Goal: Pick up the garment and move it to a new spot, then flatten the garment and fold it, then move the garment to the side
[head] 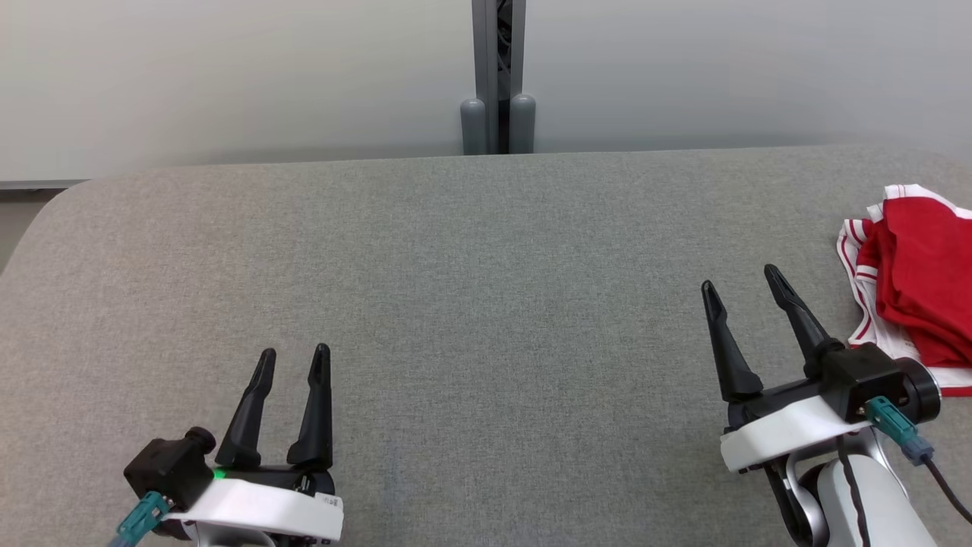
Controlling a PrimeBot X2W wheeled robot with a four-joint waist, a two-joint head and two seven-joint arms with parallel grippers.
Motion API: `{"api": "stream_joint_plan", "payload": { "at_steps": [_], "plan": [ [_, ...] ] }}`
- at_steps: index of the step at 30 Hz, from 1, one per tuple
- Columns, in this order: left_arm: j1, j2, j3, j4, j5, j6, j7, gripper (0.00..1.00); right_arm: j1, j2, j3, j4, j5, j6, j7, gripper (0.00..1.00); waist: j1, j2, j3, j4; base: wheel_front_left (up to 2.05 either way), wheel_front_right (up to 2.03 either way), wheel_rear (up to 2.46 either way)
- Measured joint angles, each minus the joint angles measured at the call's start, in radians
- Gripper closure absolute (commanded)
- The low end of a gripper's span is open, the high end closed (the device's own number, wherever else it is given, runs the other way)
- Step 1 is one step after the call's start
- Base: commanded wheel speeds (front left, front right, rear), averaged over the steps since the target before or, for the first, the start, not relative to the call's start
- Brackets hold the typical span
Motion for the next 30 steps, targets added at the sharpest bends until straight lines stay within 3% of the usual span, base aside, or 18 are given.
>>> {"api": "stream_joint_plan", "payload": {
  "at_steps": [30],
  "plan": [
    [0.009,0.000,0.034,0.021,-0.077,-0.004,0.000,0.00,0.014,0.001,0.035,0.013,0.012,0.000,0.000,0.00,0.0000,0.0000,-0.007,0.007,0.00,0.00,0.00]
  ]
}}
